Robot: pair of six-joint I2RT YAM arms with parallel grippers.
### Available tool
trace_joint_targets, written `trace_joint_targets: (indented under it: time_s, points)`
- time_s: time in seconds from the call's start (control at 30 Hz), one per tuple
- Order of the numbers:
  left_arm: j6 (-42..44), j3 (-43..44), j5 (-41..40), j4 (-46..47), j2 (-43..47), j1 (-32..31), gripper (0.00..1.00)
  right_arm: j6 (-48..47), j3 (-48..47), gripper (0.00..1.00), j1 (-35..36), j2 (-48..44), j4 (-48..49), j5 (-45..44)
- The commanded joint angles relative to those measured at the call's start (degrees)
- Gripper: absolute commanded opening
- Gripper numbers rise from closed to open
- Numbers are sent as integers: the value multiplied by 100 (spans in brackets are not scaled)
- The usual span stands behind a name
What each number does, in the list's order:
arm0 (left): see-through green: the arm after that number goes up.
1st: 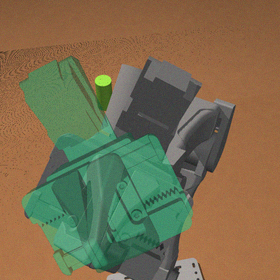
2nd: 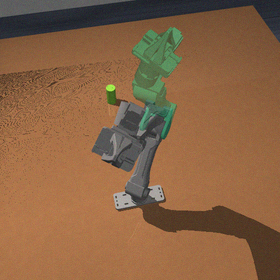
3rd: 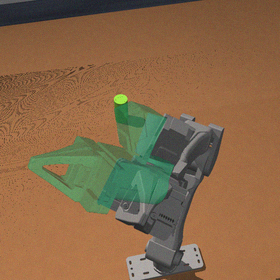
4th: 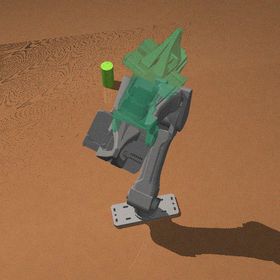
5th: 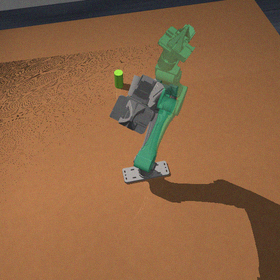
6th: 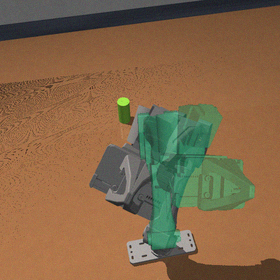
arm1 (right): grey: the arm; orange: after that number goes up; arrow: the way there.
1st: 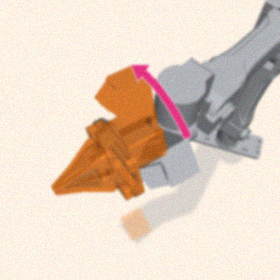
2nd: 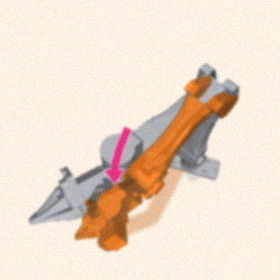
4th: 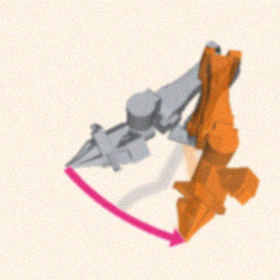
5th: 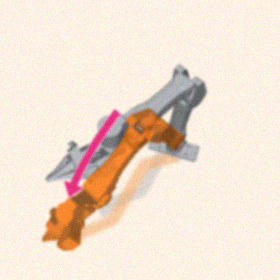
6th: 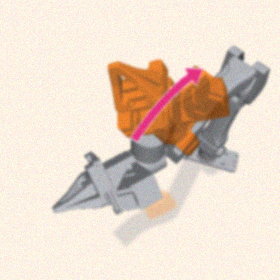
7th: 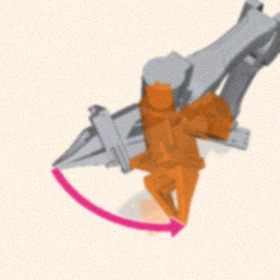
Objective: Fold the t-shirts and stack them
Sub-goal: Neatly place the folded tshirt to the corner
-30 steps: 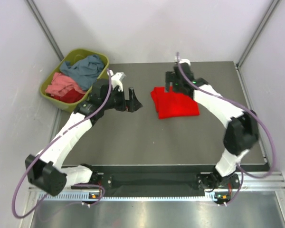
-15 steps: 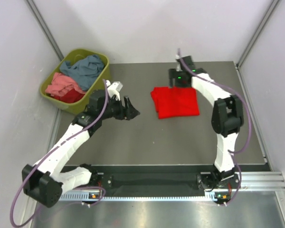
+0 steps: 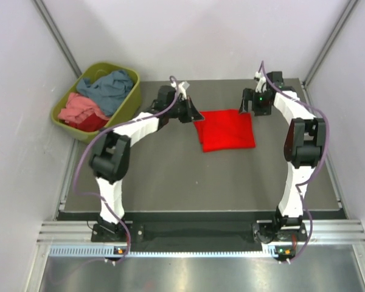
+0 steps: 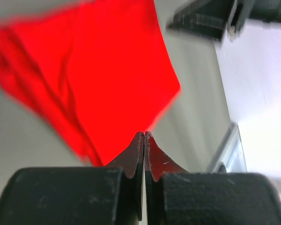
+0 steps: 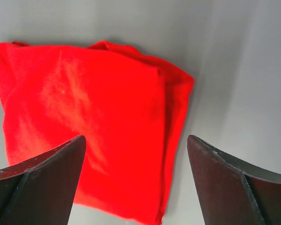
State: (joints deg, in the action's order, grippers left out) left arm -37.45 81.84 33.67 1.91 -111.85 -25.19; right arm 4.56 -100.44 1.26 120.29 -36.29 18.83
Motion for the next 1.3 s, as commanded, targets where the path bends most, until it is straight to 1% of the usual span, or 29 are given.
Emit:
trace_joint_targets:
  time_s: [0.0,0.03,0.07,0.1,0.13,0.2,0.3,0.43,0.47,0.53,0.57,0.63,0.67,0.73,0.77,0.83,0.87,0.93,0.97,1.03,1.13,1.17,1.2,1.23,1.27]
  points:
    - [308,1138,-97,-76,-845,-3,0,-403,-414,89,-82,415,-176,376]
    - [343,1602,-158,-164,-1265,-3,0,-412,-467,89,-82,469,-159,376]
    - [396,1807,-203,-330,-1451,-3,0,-412,-485,87,-82,521,-141,419]
    - [431,2157,-264,-375,-1619,-3,0,-594,-528,87,-264,609,-132,472]
    - [467,2317,-386,-411,-1925,5,0,-631,-555,86,-266,662,-115,507]
    - [572,2790,-501,-639,-2217,32,0,-658,-660,83,-284,828,-89,586]
    - [660,3248,-660,-841,-2778,102,0,-728,-740,78,-301,1049,-80,806]
    - [617,3400,-836,-789,-3078,225,0,-772,-696,71,-345,1163,34,728]
    - [555,3408,-818,-754,-3123,251,0,-763,-670,67,-363,1163,78,710]
    - [528,3522,-818,-719,-3298,295,0,-728,-643,62,-407,1190,166,613]
    - [511,3592,-810,-727,-3360,304,0,-711,-661,56,-424,1233,219,631]
    - [493,3777,-757,-754,-3518,322,0,-676,-696,49,-451,1269,281,727]
    - [450,3830,-748,-745,-3554,322,0,-684,-696,42,-451,1295,307,745]
    - [414,3927,-713,-710,-3606,331,0,-702,-661,33,-451,1295,377,763]
    - [397,3944,-713,-701,-3615,331,0,-684,-626,27,-460,1278,430,763]
    - [335,4015,-608,-666,-3615,339,0,-641,-538,19,-468,1269,597,806]
    - [231,4041,-546,-657,-3598,365,0,-623,-520,10,-468,1260,658,850]
    - [125,4103,-362,-657,-3484,392,0,-553,-494,2,-477,1243,764,772]
    - [54,4094,-300,-674,-3405,409,0,-518,-511,0,-495,1225,782,702]
    - [36,4094,-160,-771,-3098,436,1,-491,-546,0,-521,1207,790,640]
    - [342,3911,-316,-1271,-2440,524,8,-517,-678,0,-574,1164,712,447]
    - [422,3518,-387,-1368,-2212,576,9,-543,-783,0,-591,1146,668,324]
    - [493,3279,-448,-1352,-1731,611,10,-631,-845,0,-600,1146,624,271]
    - [563,3033,-484,-1343,-1482,647,10,-658,-897,0,-618,1146,528,218]
    - [572,2578,-467,-1290,-1254,708,11,-684,-1002,0,-644,1155,492,35]
